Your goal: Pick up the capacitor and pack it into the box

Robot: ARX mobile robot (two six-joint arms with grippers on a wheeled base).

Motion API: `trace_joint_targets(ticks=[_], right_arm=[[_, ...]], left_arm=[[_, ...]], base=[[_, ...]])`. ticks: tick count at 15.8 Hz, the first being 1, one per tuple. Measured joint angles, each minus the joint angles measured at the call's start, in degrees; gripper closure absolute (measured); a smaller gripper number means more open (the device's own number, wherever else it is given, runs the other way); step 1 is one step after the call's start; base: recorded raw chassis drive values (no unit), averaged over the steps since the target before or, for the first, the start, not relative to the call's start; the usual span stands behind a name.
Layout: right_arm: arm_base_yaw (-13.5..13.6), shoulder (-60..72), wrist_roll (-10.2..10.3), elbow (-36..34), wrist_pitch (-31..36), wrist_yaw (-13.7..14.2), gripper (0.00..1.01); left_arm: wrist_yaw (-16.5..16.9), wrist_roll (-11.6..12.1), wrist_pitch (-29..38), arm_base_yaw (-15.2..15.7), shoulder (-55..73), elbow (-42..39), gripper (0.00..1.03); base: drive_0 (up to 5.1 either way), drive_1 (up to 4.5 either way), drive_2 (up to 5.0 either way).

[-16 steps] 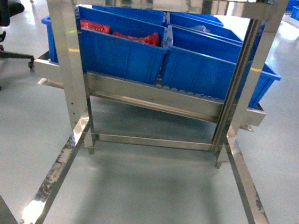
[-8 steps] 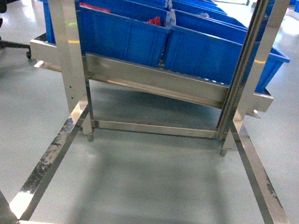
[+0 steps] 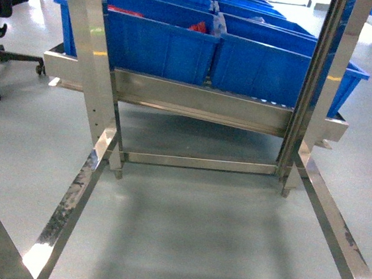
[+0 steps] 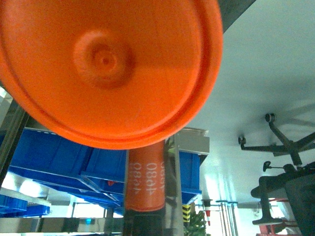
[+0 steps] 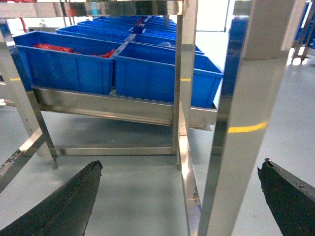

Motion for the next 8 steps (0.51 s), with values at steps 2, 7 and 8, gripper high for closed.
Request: trace_joint_targets(ticks=[2,7,8], right_arm=[[0.00,0.00,0.00,0.00,-0.04,-0.02,0.03],[0.00,0.00,-0.02,0.00,-0.13,-0.02,0.03],[0.00,0.00,-0.02,0.00,0.20,-0.02,0.03]], left_arm=[[-0.02,-0.02,-0.07,0.00,0.00,0.00,0.59],[0.00,-0.02,-0.07,0.00,0.00,0.00,0.59],[-0.02,0.00,-0.09,0.00,0.00,0.00,0.59]], base=[[0.0,0.00,0.0],[-3.9,1.93,1.9],[-4.9,2.41,2.4]])
